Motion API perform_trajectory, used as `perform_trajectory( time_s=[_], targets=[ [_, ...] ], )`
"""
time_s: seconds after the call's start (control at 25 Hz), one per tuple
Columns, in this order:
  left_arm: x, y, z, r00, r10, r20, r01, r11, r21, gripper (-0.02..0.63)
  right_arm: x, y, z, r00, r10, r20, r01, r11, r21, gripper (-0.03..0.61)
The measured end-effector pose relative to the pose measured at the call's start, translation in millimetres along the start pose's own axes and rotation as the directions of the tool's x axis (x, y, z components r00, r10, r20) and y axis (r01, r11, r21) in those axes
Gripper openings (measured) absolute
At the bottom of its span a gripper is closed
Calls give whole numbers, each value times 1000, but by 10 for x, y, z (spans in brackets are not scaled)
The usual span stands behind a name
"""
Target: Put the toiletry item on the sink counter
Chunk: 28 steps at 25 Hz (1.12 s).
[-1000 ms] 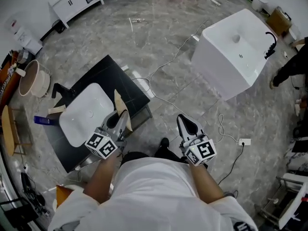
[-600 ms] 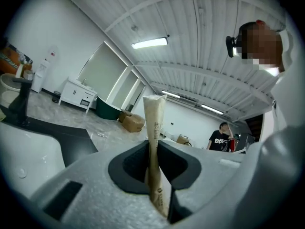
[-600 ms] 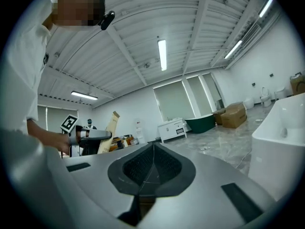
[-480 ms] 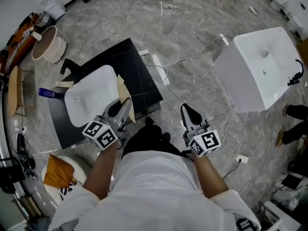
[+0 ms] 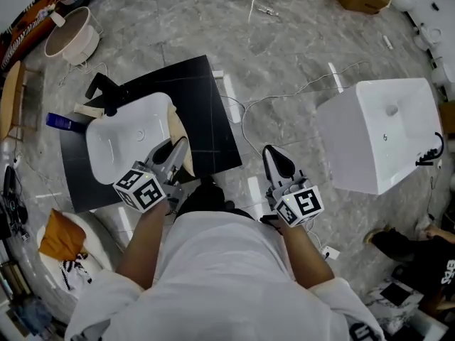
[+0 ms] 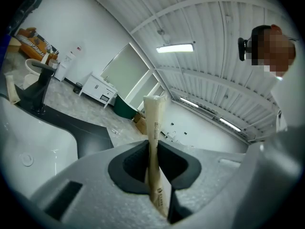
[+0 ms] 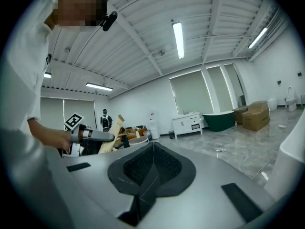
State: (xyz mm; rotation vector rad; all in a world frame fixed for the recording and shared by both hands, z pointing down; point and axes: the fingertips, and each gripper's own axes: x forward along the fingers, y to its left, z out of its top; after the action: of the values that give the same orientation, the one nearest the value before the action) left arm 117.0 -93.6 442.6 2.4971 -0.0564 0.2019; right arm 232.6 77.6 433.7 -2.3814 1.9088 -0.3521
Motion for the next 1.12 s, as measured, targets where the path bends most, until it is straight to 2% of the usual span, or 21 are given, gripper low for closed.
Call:
perform_trajectory(
  time_s=[0.12, 0.28, 0.48, 0.64, 0.8, 0.96, 1.12],
  targets=[
    [107, 208, 7, 999, 26, -20, -26, 1000, -12, 54, 274, -101, 74, 1000, 14, -13, -14, 1000, -20, 15],
    [268, 398, -89, 994, 33, -108, -35, 999, -14, 54, 616, -176, 102, 999, 32, -33, -34, 998, -47, 15],
    [407, 605, -242, 973, 89, -214, -87, 996, 19, 55, 1016, -198, 72, 995, 93, -46, -95, 994, -58, 15],
    [547, 645, -356, 941, 161, -299, -134, 985, 109, 55, 1243, -386, 56, 985, 155, -68, -159, 986, -50, 15],
    [711, 814, -403, 901, 260, -346, -195, 958, 212, 54, 1504, -521, 45, 962, 254, -99, -258, 965, -38, 15],
    [793, 980, -469, 859, 350, -374, -288, 934, 214, 55, 1740, -572, 48, 920, 368, -137, -377, 925, -43, 15],
    [897, 1069, -520, 834, 390, -391, -351, 921, 169, 54, 1952, -672, 76, 894, 422, -149, -432, 900, -46, 15]
  ],
)
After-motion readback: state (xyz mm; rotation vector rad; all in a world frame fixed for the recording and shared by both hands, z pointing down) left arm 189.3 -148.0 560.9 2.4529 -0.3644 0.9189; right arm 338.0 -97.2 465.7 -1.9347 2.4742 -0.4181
